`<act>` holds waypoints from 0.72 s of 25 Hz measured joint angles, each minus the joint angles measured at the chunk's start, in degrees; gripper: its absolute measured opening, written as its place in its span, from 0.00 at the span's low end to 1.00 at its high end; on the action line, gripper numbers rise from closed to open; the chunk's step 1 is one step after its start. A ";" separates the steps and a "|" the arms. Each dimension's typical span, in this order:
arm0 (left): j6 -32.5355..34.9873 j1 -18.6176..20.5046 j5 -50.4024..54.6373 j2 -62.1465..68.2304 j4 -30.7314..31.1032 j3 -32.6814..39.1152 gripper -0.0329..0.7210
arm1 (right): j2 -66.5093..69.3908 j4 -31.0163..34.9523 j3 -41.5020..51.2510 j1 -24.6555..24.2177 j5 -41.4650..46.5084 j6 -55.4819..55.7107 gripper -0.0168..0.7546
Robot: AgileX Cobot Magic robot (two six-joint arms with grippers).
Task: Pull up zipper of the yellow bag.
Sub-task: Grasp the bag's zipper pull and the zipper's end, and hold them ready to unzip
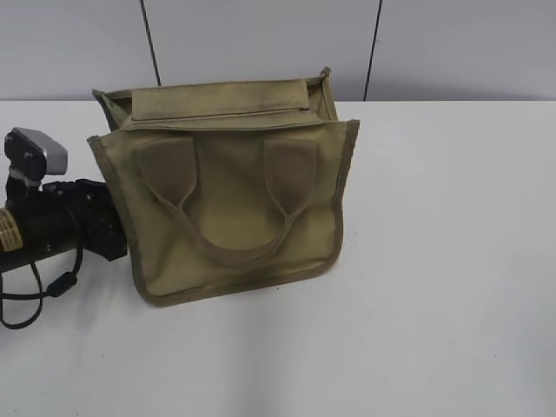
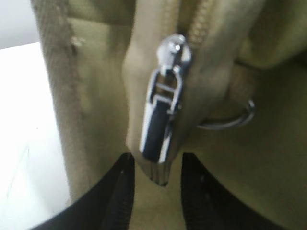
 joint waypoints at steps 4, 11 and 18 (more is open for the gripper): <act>0.75 0.00 -2.33 2.13 -0.46 -1.96 0.38 | 0.00 0.00 0.00 0.00 0.00 0.00 0.77; 0.95 0.00 -1.48 2.93 -0.61 -3.50 0.14 | 0.00 0.00 0.00 0.00 0.00 0.00 0.77; 0.95 0.00 1.68 2.82 -0.37 -3.50 0.05 | 0.00 0.00 0.00 0.00 0.00 0.00 0.77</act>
